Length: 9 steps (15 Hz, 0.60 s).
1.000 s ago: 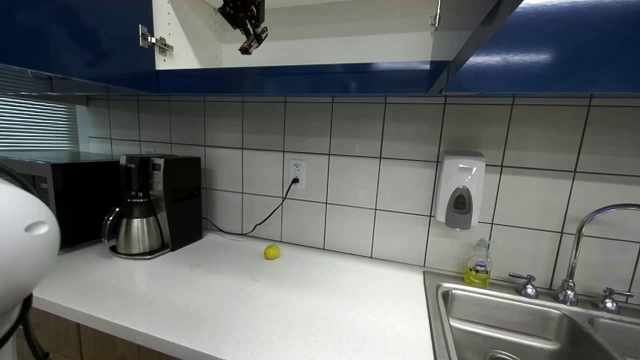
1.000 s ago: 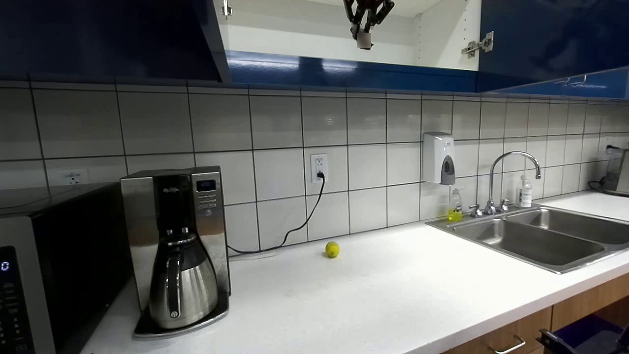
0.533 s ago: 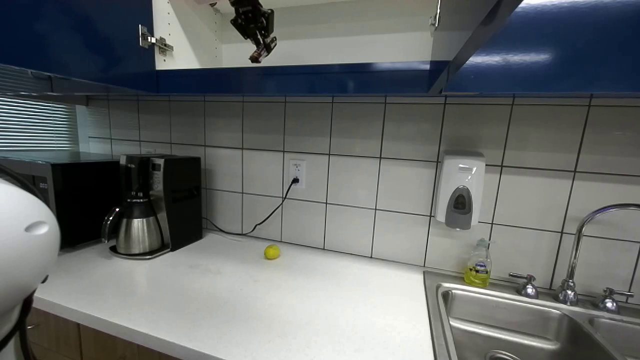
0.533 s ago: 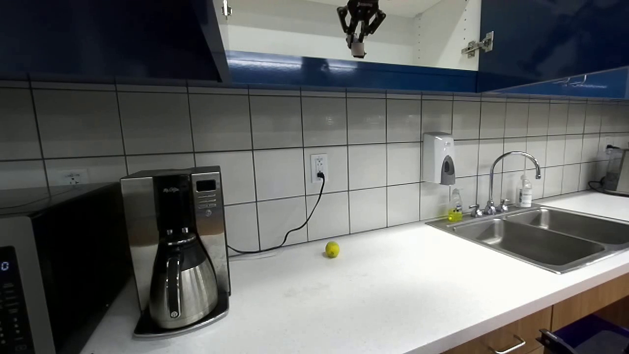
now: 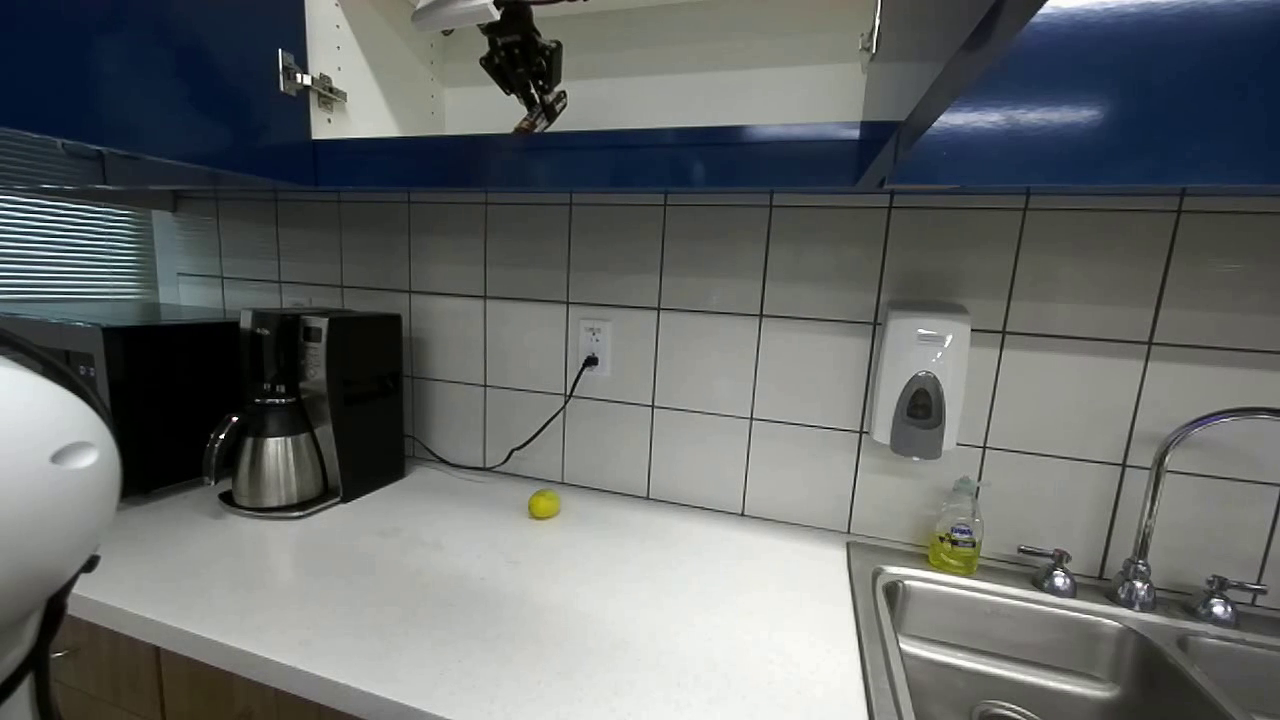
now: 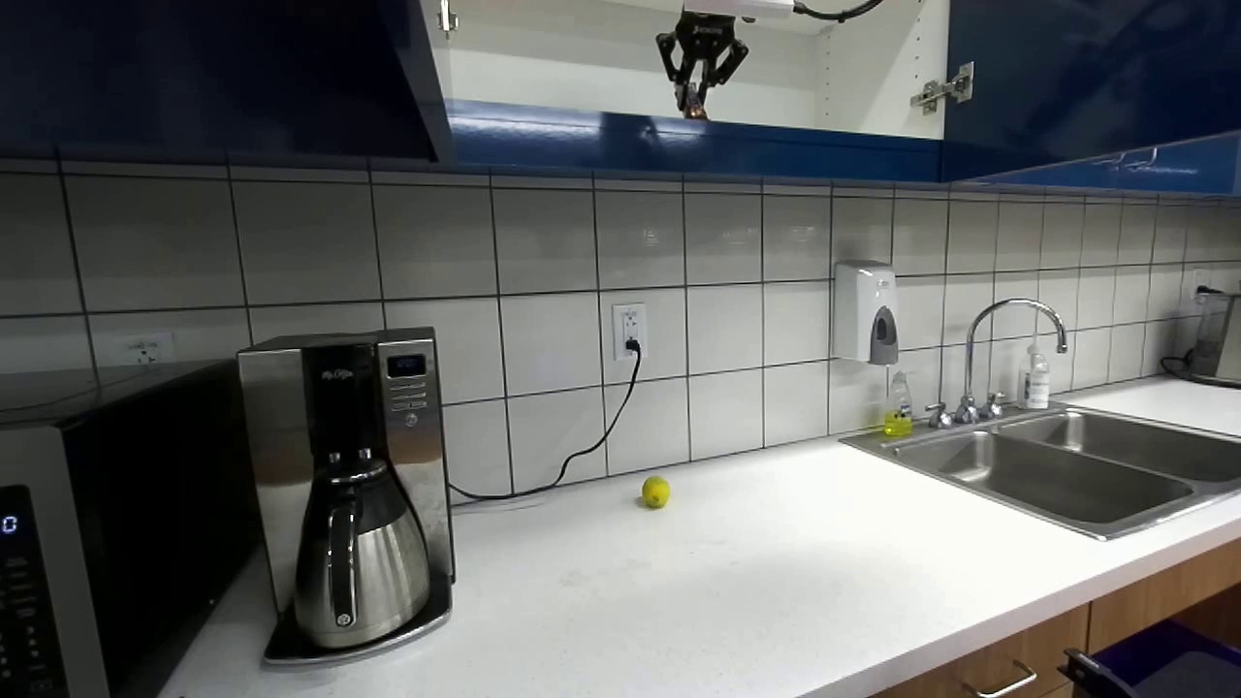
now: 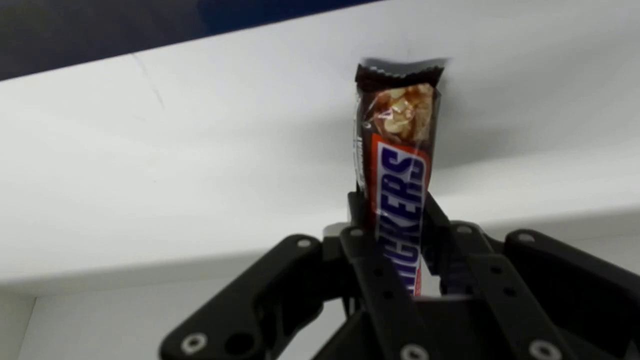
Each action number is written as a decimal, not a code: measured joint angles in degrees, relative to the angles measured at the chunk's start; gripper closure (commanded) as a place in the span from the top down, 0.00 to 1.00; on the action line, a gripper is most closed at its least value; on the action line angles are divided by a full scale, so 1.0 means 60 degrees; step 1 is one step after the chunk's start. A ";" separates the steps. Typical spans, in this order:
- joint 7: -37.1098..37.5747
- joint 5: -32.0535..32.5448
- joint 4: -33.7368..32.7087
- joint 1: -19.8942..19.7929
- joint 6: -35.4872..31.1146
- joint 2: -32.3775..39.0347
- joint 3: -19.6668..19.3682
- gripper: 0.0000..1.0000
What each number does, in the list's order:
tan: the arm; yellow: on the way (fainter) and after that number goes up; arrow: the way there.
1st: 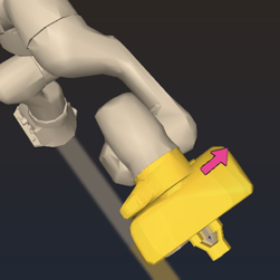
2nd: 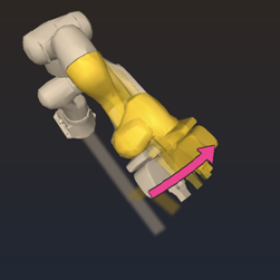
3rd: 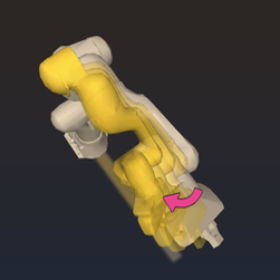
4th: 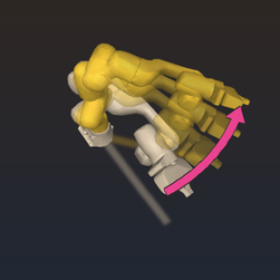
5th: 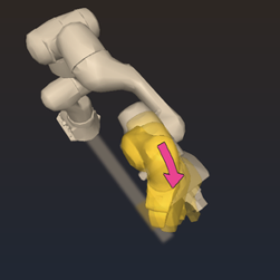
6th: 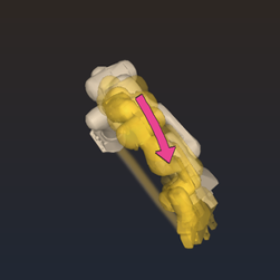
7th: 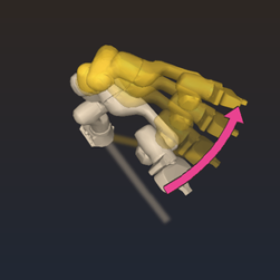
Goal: Put the candy bar into the cupboard
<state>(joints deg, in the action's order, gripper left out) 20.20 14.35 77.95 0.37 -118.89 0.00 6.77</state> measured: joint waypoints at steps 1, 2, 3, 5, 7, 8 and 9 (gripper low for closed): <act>0.0025 0.0001 -0.0119 0.0000 0.0009 0.0114 -0.0001 0.07; 0.0045 0.0001 -0.0245 0.0000 0.0024 0.0224 -0.0003 0.07; 0.0075 0.0002 -0.0362 0.0000 0.0045 0.0331 -0.0006 0.52; 0.0181 0.0003 -0.0599 0.0000 0.0105 0.0540 -0.0011 0.60; 0.0279 0.0006 -0.0777 0.0000 0.0176 0.0729 -0.0027 0.75; 0.0313 0.0006 -0.0849 0.0000 0.0211 0.0815 -0.0042 0.84; 0.0337 0.0006 -0.0899 0.0000 0.0242 0.0873 -0.0063 0.91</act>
<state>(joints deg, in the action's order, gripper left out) 22.23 14.39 72.56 0.37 -117.44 5.24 6.39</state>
